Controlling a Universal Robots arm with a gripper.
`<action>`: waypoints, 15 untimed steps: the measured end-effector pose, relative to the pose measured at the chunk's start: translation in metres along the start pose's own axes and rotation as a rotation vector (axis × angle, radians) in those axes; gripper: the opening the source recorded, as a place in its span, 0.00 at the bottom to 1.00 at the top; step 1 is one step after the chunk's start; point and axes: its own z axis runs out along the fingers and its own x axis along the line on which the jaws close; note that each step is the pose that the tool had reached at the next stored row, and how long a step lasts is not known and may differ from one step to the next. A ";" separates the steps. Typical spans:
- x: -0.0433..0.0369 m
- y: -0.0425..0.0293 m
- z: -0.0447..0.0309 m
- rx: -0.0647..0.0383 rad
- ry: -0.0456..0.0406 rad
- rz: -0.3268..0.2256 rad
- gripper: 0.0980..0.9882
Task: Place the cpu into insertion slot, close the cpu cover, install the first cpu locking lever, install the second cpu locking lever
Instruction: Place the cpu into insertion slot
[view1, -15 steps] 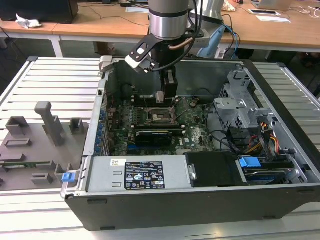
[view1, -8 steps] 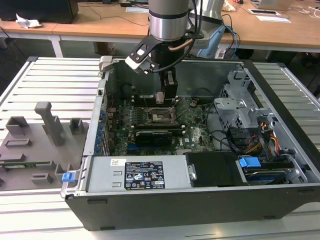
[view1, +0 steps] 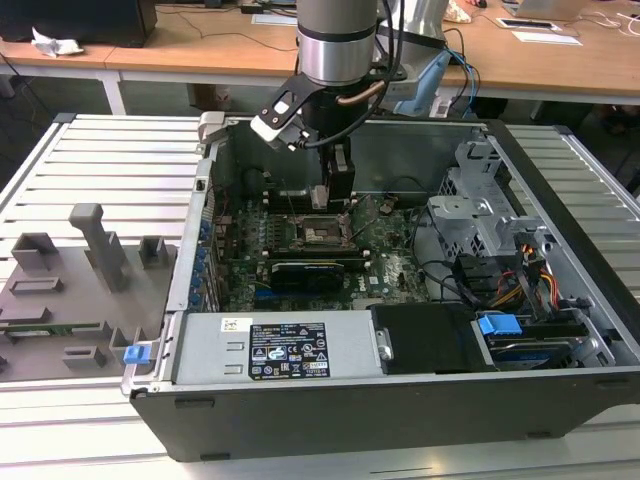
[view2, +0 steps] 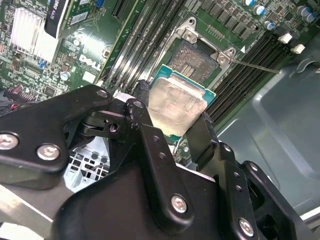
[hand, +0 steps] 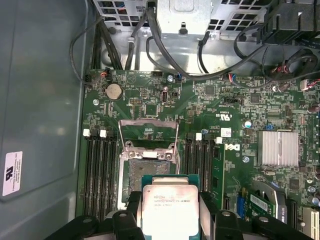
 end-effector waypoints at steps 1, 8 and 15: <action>0.0000 0.0000 0.0003 0.000 0.0000 0.000 0.50; -0.0001 -0.0002 0.0024 0.000 -0.0001 0.000 0.50; -0.0001 -0.0003 0.0043 0.000 0.0000 0.000 0.50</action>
